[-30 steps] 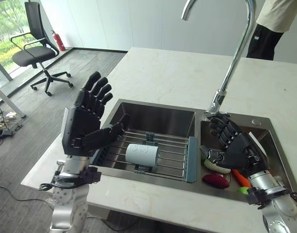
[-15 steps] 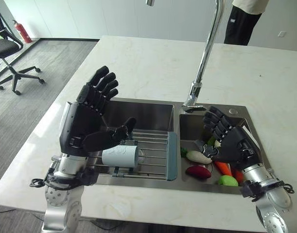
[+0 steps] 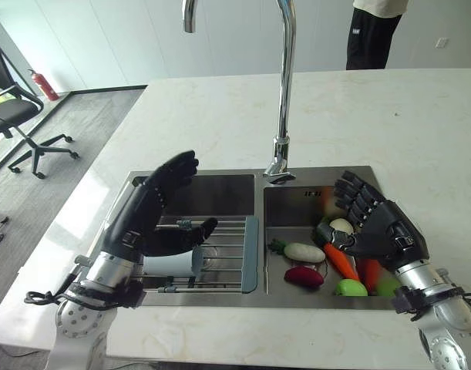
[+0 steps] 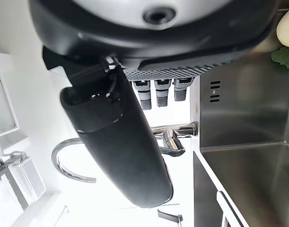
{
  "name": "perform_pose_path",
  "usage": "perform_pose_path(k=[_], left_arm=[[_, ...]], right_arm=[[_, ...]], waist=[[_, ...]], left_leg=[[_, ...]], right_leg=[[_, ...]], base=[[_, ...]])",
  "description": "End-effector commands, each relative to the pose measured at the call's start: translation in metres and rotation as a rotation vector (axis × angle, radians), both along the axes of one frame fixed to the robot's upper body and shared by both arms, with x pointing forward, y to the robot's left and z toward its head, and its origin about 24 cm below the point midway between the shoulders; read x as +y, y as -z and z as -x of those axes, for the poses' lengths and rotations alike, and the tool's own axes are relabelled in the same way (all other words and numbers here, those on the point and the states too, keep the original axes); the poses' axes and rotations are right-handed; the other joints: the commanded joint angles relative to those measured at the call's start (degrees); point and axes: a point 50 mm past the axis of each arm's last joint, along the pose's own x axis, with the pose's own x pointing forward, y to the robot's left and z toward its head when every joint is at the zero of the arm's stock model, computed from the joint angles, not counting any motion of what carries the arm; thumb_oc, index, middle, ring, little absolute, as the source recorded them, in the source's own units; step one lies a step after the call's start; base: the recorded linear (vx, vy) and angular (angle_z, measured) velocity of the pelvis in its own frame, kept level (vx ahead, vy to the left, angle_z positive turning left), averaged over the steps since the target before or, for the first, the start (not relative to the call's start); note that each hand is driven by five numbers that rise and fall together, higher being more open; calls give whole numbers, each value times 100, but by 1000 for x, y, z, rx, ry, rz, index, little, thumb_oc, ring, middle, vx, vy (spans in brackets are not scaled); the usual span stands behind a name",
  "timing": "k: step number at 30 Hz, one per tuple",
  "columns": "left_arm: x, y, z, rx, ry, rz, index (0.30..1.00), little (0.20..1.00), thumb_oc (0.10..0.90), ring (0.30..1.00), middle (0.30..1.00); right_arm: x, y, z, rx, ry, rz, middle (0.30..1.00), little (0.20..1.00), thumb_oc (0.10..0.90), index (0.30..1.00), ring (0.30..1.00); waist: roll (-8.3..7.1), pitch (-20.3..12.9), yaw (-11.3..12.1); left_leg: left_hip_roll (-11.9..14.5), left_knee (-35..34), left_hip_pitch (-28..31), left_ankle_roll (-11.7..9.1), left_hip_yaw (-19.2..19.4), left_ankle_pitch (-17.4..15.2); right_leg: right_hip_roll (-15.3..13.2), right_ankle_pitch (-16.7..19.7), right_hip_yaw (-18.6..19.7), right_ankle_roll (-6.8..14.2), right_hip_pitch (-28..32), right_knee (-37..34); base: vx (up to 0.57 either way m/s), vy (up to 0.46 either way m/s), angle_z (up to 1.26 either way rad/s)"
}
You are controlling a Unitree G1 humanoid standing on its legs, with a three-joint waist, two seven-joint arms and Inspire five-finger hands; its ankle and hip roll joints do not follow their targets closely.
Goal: Place the dishes in the dishwasher.
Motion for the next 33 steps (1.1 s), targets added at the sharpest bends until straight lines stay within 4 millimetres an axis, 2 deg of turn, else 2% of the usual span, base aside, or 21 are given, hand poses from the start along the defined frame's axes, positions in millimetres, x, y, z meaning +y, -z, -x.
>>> perform_pose_path(k=[1,3,10,15,33], left_arm=[[12,-44,2,-200,-35,-98,900,900,800,900,900],[22,-44,2,-172,-83,-143,900,900,800,900,900],[38,-46,3,-120,-152,-254,900,900,800,900,900],[44,-43,4,-53,-163,-298,900,900,800,900,900],[57,-38,-14,146,-170,-560,900,900,800,900,900]], right_arm=[[-2,-38,-7,-226,-31,-32,900,900,800,900,900],[-4,-39,-7,-224,-28,-21,900,900,800,900,900],[-5,-43,-9,-226,-21,1,900,900,800,900,900],[-9,-44,-8,-224,-16,21,900,900,800,900,900],[-9,-52,-17,-232,-34,63,900,900,800,900,900]], waist=[[-173,-281,2],[-145,-295,28],[-81,-296,62],[-55,-300,60],[39,-313,-37]], left_leg=[[8,660,224,-44,13,-1316],[16,660,224,-48,6,-1309],[24,660,233,-75,-9,-1296],[43,660,233,-89,14,-1287],[70,660,256,-116,76,-1268]], right_leg=[[125,173,-66,516,308,-734],[115,160,-90,514,325,-734],[103,117,-136,510,379,-734],[91,100,-157,515,398,-734],[111,86,-154,538,437,-734]], base=[[0,0,0],[4,3,5],[4,11,6],[0,0,0],[0,0,0]])
